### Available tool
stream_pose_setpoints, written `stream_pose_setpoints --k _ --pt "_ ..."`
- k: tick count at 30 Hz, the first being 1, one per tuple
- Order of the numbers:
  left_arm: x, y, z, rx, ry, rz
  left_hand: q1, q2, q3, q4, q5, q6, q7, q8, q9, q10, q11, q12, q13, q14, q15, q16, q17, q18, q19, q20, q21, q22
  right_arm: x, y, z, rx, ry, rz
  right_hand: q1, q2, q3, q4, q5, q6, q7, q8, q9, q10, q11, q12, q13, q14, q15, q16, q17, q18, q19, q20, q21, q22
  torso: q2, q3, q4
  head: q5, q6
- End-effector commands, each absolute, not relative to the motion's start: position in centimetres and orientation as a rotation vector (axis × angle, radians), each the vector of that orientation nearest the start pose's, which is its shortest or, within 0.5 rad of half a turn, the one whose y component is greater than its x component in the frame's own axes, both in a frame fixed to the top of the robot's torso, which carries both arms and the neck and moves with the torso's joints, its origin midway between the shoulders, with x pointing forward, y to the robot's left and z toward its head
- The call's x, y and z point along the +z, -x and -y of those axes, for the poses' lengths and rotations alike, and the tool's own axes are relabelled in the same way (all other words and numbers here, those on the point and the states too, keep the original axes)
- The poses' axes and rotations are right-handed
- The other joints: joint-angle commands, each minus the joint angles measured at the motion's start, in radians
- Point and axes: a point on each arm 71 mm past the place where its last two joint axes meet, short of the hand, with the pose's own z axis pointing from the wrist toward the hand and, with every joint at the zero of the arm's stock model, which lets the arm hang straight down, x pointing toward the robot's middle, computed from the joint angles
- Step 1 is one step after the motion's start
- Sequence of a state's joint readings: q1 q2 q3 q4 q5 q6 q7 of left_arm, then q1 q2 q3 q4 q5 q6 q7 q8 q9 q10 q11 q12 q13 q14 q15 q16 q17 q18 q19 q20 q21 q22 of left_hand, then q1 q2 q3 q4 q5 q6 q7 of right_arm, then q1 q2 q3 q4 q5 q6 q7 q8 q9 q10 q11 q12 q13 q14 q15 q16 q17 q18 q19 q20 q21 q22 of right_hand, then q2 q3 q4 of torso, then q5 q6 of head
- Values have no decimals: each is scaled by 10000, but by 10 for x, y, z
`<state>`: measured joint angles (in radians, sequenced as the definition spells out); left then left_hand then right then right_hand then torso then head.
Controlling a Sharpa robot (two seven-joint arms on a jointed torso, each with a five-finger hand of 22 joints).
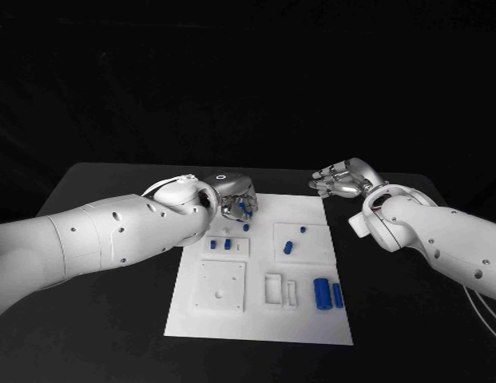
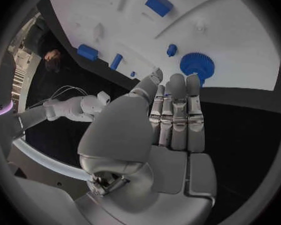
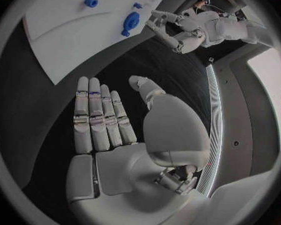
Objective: Assemble the parts on the task board
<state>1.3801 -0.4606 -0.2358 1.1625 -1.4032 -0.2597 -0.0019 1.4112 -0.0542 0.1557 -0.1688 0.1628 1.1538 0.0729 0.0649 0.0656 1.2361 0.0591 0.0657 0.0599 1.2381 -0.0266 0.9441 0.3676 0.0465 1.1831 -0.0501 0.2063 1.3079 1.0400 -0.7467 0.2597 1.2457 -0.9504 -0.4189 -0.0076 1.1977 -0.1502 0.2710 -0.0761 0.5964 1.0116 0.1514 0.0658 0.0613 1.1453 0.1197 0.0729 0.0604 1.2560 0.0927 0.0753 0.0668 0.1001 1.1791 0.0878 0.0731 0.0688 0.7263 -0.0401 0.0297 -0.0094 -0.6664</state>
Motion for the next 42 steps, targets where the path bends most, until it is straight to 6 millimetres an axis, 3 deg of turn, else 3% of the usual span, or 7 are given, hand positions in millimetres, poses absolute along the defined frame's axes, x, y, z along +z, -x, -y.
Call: stream_pose_setpoints --k 1,18,34,42 --pt "-179 -543 -97 -6453 -4985 -16761 -84 6 -12 -31 -33 84 45 -16 -2 -43 -37 -66 -12 -30 -61 180 39 116 85 -10 -28 222 -183 -541 257 8530 -5942 -15003 -96 33 0 -39 6 -97 0 -43 5 -22 -10 -42 -17 -61 -16 -39 -13 92 -62 -2 -41 -15 1 2 9 -25 -11" --pt "-196 -546 -100 -5991 -5164 -17632 -194 -37 85 -6 -8 -72 120 -24 -15 -804 99 -78 -22 106 -66 1248 120 158 175 -19 326 233 -182 -541 255 8584 -5906 -14992 -114 30 -26 -44 55 -136 5 -45 3 -31 -4 -41 -17 -67 -12 -39 -14 93 -70 3 -42 -15 -17 -8 22 -26 -94" --pt "-203 -548 -103 -5745 -5183 -17604 -72 -21 433 32 75 -411 167 -29 -31 -710 95 -81 -24 148 -68 1556 -70 262 101 -13 804 240 -182 -540 254 8632 -5866 -14976 -115 54 -112 -20 34 -198 11 -48 1 -49 3 -39 -17 -79 -4 -40 -14 93 -83 12 -45 -17 -10 -1 16 -39 -127" --pt "-206 -548 -102 -5801 -5209 -17623 -105 69 660 139 83 -427 140 -29 -35 -527 -18 -81 -24 324 -152 1696 -69 249 92 -70 1124 239 -182 -540 254 8646 -5860 -14981 -98 71 -101 -11 40 -192 12 -46 1 -56 3 -38 -17 -84 -4 -38 -14 95 -86 12 -42 -15 -13 4 26 -69 -149"
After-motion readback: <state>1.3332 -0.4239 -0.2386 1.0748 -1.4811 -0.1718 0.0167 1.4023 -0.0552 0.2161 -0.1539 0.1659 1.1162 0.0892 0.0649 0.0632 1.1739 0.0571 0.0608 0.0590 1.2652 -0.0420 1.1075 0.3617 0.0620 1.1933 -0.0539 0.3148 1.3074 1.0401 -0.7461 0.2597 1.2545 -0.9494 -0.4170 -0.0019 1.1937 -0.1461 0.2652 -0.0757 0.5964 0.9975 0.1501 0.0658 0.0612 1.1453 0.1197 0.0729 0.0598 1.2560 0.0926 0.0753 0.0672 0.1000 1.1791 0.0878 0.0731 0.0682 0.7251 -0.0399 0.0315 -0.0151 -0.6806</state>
